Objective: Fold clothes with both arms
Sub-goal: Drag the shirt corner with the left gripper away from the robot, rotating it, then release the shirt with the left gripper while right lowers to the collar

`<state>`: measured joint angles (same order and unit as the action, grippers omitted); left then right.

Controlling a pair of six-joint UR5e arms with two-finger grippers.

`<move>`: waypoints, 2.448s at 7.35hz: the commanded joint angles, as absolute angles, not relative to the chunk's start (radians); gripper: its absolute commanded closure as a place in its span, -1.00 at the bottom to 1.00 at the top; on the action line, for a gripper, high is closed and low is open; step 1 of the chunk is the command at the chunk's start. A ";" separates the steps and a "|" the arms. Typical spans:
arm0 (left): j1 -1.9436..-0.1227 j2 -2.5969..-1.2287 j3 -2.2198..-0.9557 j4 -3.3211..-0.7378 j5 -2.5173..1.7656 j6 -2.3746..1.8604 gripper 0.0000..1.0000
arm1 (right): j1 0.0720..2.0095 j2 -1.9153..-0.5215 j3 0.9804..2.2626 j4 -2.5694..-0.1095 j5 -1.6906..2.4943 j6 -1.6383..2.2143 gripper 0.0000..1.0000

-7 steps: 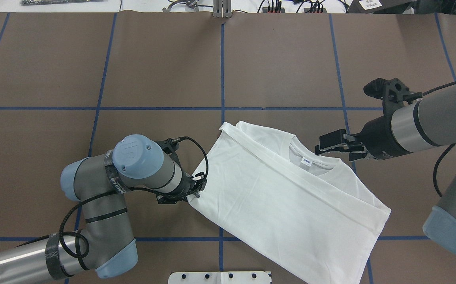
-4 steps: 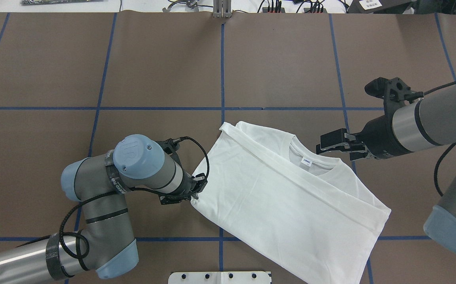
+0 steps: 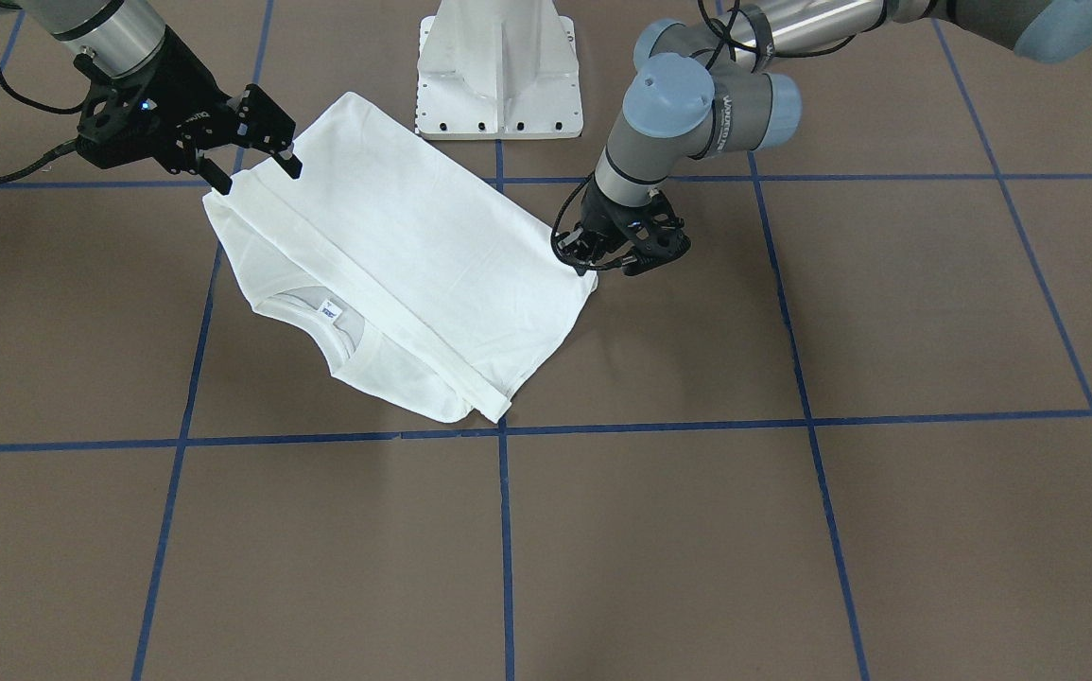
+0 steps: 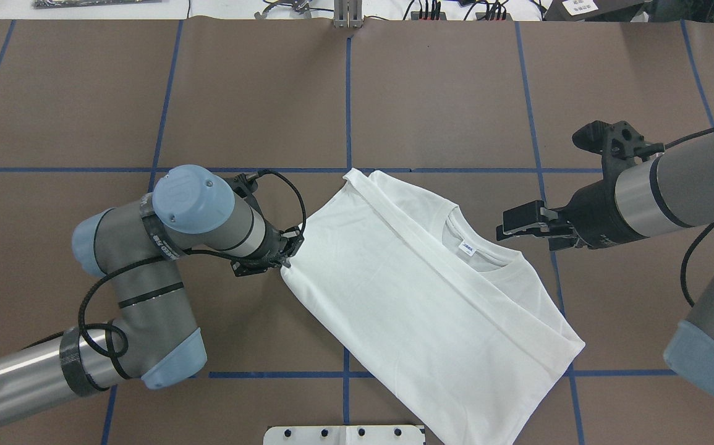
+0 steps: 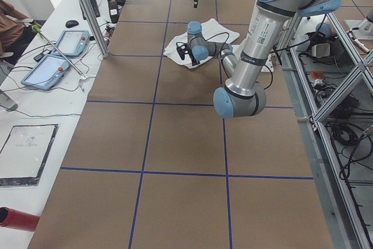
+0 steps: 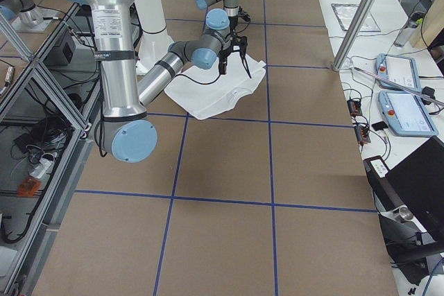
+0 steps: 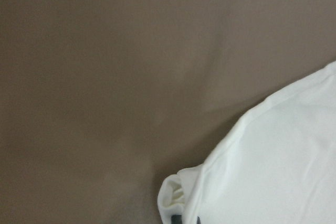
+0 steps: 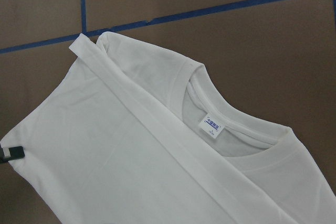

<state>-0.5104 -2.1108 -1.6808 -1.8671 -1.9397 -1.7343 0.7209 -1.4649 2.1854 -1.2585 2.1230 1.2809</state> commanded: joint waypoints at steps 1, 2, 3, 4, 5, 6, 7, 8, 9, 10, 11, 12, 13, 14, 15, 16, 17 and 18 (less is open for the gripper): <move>-0.596 -2.138 -1.645 -1.867 -1.919 -1.633 1.00 | 0.721 -1.463 2.184 -1.259 2.123 1.281 -1.00; -0.627 -2.187 -1.570 -1.876 -1.898 -1.609 1.00 | 0.726 -1.460 2.184 -1.259 2.123 1.281 -1.00; -0.662 -2.231 -1.512 -1.878 -1.890 -1.561 1.00 | 0.726 -1.460 2.184 -1.258 2.122 1.281 -1.00; -0.685 -2.252 -1.471 -1.882 -1.884 -1.522 1.00 | 0.730 -1.459 2.186 -1.258 2.103 1.281 -1.00; -0.701 -2.263 -1.445 -1.916 -1.852 -1.476 1.00 | 0.727 -1.457 2.187 -1.258 2.085 1.282 -1.00; -0.707 -2.290 -1.386 -1.987 -1.801 -1.450 1.00 | 0.729 -1.457 2.187 -1.258 2.083 1.281 -1.00; -0.709 -2.342 -1.290 -2.065 -1.760 -1.404 1.00 | 0.729 -1.457 2.186 -1.258 2.083 1.282 -1.00; -0.709 -2.376 -1.193 -2.182 -1.725 -1.391 1.00 | 0.729 -1.457 2.186 -1.258 2.083 1.281 -1.00; -0.707 -2.411 -1.104 -2.271 -1.706 -1.390 1.00 | 0.729 -1.457 2.186 -1.258 2.083 1.281 -1.00; -0.707 -2.455 -1.032 -2.333 -1.654 -1.387 1.00 | 0.729 -1.457 2.186 -1.258 2.083 1.282 -1.00; -0.707 -2.480 -0.990 -2.353 -1.628 -1.365 1.00 | 0.727 -1.457 2.186 -1.258 2.080 1.282 -1.00; -0.707 -2.480 -0.976 -2.367 -1.626 -1.355 1.00 | 0.726 -1.456 2.186 -1.258 2.079 1.281 -1.00; -0.707 -2.480 -0.953 -2.408 -1.612 -1.355 1.00 | 0.726 -1.456 2.186 -1.258 2.074 1.282 -1.00; -0.707 -2.482 -0.943 -2.436 -1.612 -1.355 1.00 | 0.726 -1.456 2.187 -1.258 2.069 1.282 -1.00; -0.709 -2.482 -0.943 -2.457 -1.609 -1.355 0.81 | 0.724 -1.456 2.187 -1.258 2.069 1.282 -1.00; -0.709 -2.480 -0.943 -2.462 -1.605 -1.353 -0.98 | 0.724 -1.456 2.186 -1.258 2.069 1.281 -1.00; -0.709 -2.482 -0.945 -2.464 -1.605 -1.354 -1.00 | 0.723 -1.456 2.187 -1.258 2.060 1.281 -1.00; -0.713 -2.482 -0.946 -2.467 -1.605 -1.356 -1.00 | 0.721 -1.456 2.187 -1.258 2.054 1.281 -1.00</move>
